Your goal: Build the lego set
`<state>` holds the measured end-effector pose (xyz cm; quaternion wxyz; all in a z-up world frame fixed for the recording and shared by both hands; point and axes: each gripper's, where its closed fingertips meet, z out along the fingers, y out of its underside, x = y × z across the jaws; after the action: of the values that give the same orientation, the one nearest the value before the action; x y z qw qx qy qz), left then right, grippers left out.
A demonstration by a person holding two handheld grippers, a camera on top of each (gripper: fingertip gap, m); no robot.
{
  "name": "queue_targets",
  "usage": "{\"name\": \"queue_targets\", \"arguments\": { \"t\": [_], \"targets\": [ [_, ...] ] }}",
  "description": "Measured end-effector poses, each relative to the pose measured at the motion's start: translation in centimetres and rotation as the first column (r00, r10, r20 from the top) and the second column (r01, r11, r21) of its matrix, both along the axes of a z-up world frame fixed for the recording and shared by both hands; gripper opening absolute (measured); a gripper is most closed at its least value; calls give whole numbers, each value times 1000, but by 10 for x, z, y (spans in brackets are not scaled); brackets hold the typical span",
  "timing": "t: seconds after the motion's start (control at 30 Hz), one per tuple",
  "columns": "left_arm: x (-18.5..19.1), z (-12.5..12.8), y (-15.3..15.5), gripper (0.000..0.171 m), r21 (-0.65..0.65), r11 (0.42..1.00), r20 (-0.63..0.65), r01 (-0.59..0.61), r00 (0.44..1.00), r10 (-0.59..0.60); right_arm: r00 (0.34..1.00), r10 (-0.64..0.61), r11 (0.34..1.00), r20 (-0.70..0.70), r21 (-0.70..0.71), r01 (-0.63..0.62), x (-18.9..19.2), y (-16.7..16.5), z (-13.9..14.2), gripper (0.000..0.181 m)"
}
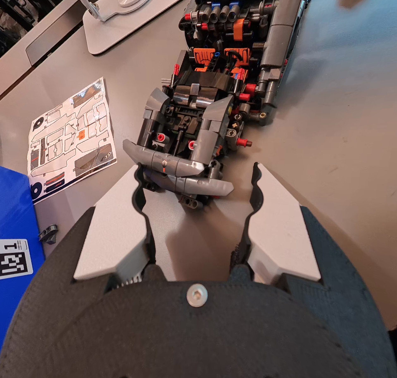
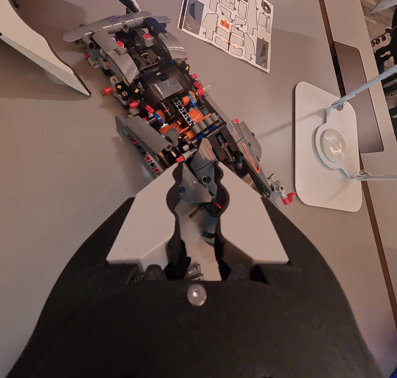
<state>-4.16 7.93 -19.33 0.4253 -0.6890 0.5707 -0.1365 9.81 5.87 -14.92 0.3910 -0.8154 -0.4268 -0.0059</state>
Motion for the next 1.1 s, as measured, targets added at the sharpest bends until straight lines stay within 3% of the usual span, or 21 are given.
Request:
{"name": "queue_targets", "arguments": {
  "t": [0.5, 1.1],
  "targets": [
    [0, 0, 1, 98, 1, 1000, 0, 1, 1000, -1, 999, -27, 1000, -18, 4, 27, -2, 3, -1, 34],
    [1, 0, 4, 99, 0, 1000, 0, -4, 1000, 4, 984, -102, 994, -147, -61, 94, -1, 10, -2, 39]
  ]
}}
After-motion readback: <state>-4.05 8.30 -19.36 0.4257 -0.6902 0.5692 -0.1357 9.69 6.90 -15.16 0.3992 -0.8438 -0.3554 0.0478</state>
